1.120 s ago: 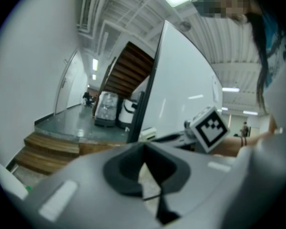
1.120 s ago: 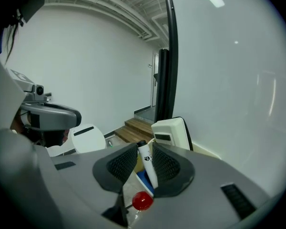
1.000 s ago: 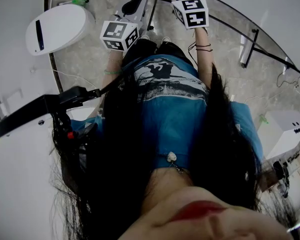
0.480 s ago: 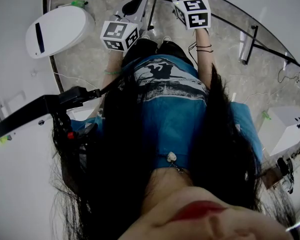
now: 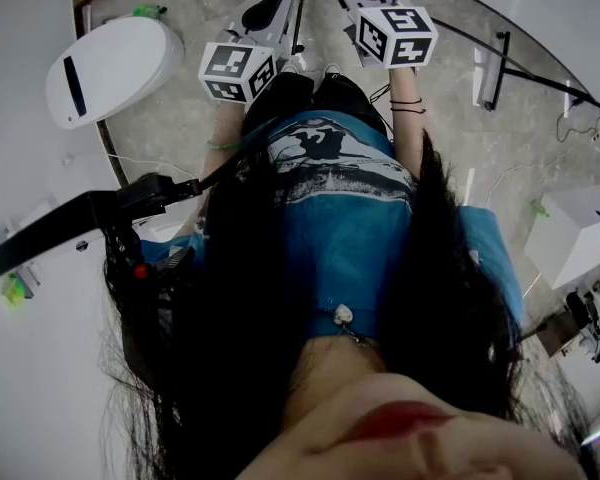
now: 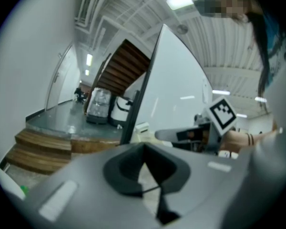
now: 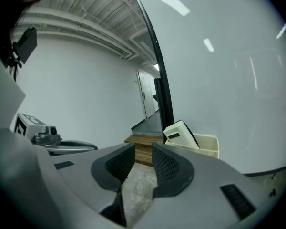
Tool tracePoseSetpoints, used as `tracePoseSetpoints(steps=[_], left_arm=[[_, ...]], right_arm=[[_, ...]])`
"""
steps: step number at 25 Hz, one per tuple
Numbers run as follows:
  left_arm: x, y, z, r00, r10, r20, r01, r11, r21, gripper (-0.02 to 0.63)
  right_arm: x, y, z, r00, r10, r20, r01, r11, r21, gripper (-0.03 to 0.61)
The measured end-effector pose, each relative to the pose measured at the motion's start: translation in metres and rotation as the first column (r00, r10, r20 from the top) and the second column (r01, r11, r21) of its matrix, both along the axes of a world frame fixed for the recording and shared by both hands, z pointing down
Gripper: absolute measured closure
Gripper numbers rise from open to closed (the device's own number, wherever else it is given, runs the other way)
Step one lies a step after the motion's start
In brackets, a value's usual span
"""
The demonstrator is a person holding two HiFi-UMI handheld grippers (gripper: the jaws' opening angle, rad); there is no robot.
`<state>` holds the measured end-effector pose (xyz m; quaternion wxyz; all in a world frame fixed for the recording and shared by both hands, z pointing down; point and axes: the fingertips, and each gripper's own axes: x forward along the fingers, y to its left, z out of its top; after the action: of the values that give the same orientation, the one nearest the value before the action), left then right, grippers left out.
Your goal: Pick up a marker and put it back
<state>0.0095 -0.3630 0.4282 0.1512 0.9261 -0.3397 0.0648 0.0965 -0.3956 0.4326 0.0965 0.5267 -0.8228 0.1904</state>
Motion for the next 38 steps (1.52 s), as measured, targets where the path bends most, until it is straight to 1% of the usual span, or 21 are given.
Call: tracePoseSetpoints(steps=[3, 6, 8, 12, 17, 21, 25, 27, 31, 35, 38], left_arm=[[0.001, 0.014, 0.004, 1.0, 0.027, -0.008, -0.027, 0.999, -0.018, 0.614], [-0.021, 0.031, 0.015, 0.998, 0.05, -0.023, -0.051, 0.998, -0.035, 0.614], [-0.038, 0.032, 0.019, 0.998, 0.064, -0.03, -0.065, 0.997, -0.045, 0.614], [-0.047, 0.046, 0.031, 0.996, 0.079, -0.038, -0.081, 0.995, -0.065, 0.614], [-0.036, 0.053, 0.03, 0.997, 0.072, -0.027, -0.074, 0.994, -0.077, 0.614], [-0.049, 0.056, 0.034, 0.998, 0.051, -0.021, -0.053, 0.996, -0.073, 0.614], [-0.031, 0.057, 0.021, 0.999, 0.051, -0.012, -0.052, 0.997, -0.06, 0.614], [-0.026, 0.084, 0.018, 0.999, 0.049, -0.012, -0.049, 0.998, -0.048, 0.614], [-0.005, 0.17, 0.023, 0.999, 0.049, -0.011, -0.05, 0.998, -0.03, 0.614], [0.012, 0.234, 0.026, 0.999, 0.053, 0.007, -0.052, 0.998, -0.023, 0.614], [0.038, 0.29, 0.027, 0.999, 0.045, 0.016, -0.045, 0.999, -0.017, 0.614]], right_arm=[[0.0, 0.022, -0.002, 0.998, 0.033, 0.056, -0.033, 0.999, -0.014, 0.469], [-0.027, 0.045, 0.004, 0.996, 0.051, 0.074, -0.048, 0.998, -0.032, 0.469], [-0.05, 0.049, 0.008, 0.995, 0.052, 0.082, -0.049, 0.998, -0.045, 0.469], [-0.07, 0.064, 0.02, 0.992, 0.046, 0.115, -0.038, 0.997, -0.072, 0.471], [-0.067, 0.073, 0.018, 0.988, 0.032, 0.153, -0.021, 0.997, -0.074, 0.472], [-0.078, 0.081, 0.021, 0.985, 0.02, 0.172, -0.008, 0.998, -0.066, 0.476], [-0.055, 0.092, 0.009, 0.982, 0.036, 0.185, -0.026, 0.998, -0.058, 0.493], [-0.048, 0.123, 0.007, 0.981, 0.041, 0.19, -0.032, 0.998, -0.05, 0.505], [-0.024, 0.209, 0.015, 0.975, 0.051, 0.216, -0.043, 0.998, -0.039, 0.525], [-0.006, 0.269, 0.016, 0.966, 0.047, 0.255, -0.042, 0.999, -0.026, 0.541], [0.015, 0.325, 0.014, 0.966, 0.024, 0.259, -0.021, 1.0, -0.014, 0.549]])
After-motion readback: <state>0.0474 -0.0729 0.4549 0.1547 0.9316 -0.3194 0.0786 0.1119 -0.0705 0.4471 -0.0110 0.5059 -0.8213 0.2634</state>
